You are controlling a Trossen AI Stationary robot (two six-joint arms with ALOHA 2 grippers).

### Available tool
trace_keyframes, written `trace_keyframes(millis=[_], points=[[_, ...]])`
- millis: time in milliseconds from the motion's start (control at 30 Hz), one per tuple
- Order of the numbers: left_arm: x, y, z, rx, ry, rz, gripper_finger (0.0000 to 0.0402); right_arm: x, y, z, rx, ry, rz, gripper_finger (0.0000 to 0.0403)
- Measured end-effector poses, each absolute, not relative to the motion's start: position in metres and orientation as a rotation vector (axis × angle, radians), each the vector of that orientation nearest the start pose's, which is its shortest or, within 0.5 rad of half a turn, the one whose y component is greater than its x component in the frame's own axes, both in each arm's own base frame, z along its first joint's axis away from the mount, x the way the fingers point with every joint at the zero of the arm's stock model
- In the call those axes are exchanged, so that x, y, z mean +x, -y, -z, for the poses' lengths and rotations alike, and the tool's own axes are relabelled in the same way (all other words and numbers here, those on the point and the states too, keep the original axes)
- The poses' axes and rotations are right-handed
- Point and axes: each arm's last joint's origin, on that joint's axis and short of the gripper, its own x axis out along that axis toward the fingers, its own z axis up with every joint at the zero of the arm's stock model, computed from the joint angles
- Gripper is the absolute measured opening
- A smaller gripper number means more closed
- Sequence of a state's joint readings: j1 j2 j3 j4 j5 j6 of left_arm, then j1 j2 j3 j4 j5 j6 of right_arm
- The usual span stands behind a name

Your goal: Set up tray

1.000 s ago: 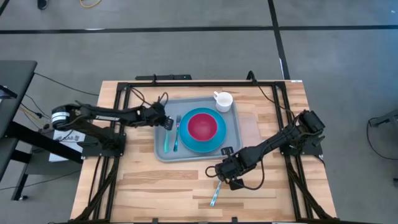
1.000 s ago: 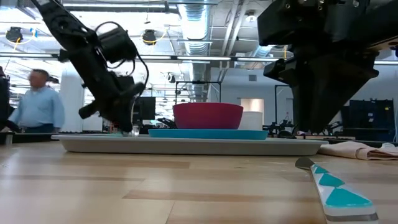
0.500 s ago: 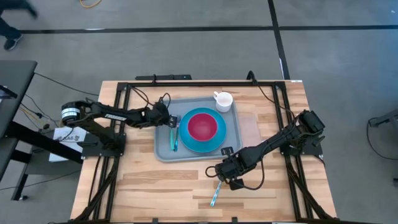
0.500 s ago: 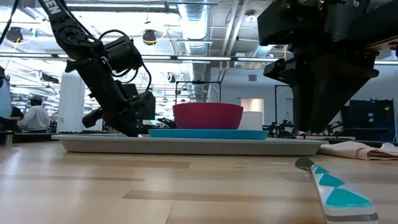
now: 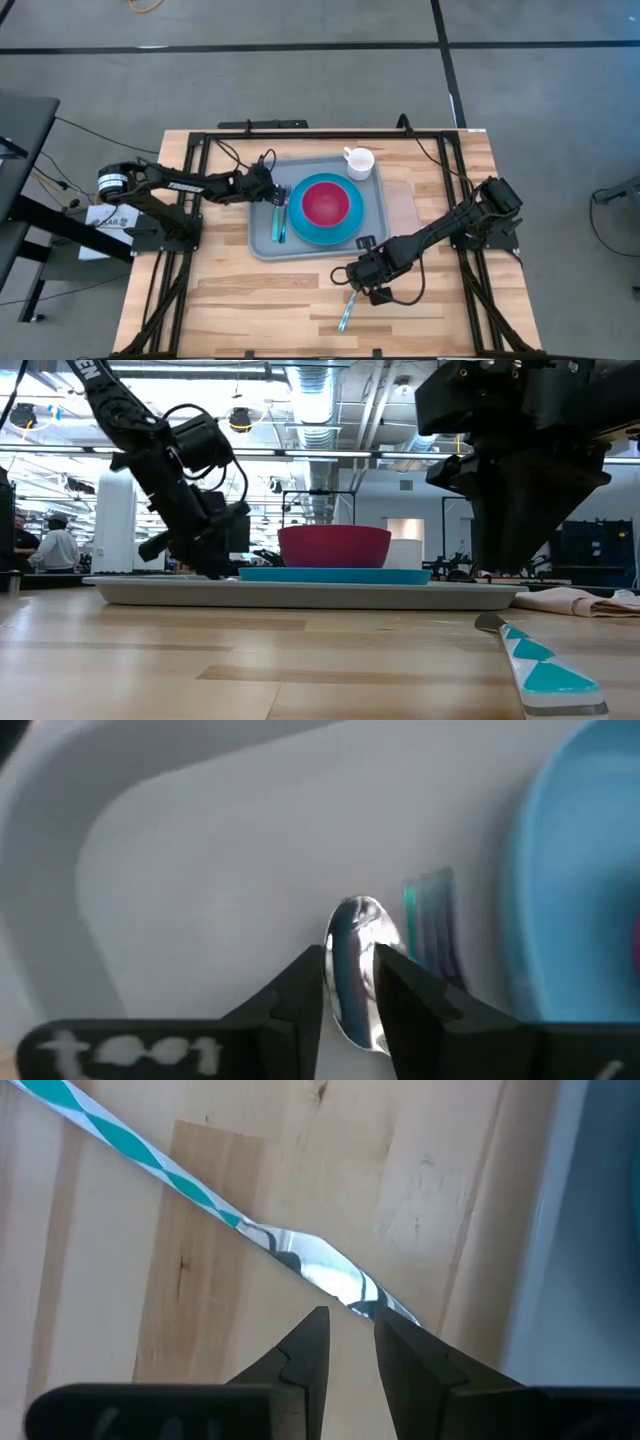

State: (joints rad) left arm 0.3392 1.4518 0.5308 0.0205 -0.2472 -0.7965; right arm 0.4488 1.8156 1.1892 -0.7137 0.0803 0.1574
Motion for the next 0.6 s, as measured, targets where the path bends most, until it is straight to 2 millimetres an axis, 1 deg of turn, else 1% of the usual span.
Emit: trace_keyframes(millis=[133,200,267,367,467,600], points=[[0.232,-0.091,-0.144,-0.762,-0.716,-0.869,0.0081,0.305,-0.144,-0.170,-0.213,-1.341,-0.193,0.0079],[0.236,-0.093,-0.154,-0.752,-0.752,-0.867,0.0081,0.304,-0.144,-0.170,-0.202,-1.351,-0.180,0.0079],[0.235,-0.093,-0.166,-0.733,-0.813,-0.882,0.0081,0.303,-0.144,-0.170,-0.193,-1.357,-0.170,0.0079],[0.236,-0.094,-0.188,-0.706,-0.898,-0.900,0.0081,0.301,-0.148,-0.170,-0.198,-1.359,-0.176,0.0079],[0.237,-0.093,-0.214,-0.695,-0.950,-0.906,0.0081,0.299,-0.152,-0.170,-0.209,-1.360,-0.187,0.0079],[0.245,-0.083,-0.249,-0.708,-0.958,-0.820,0.0081,0.293,-0.155,-0.169,-0.244,-1.401,-0.194,0.0079]])
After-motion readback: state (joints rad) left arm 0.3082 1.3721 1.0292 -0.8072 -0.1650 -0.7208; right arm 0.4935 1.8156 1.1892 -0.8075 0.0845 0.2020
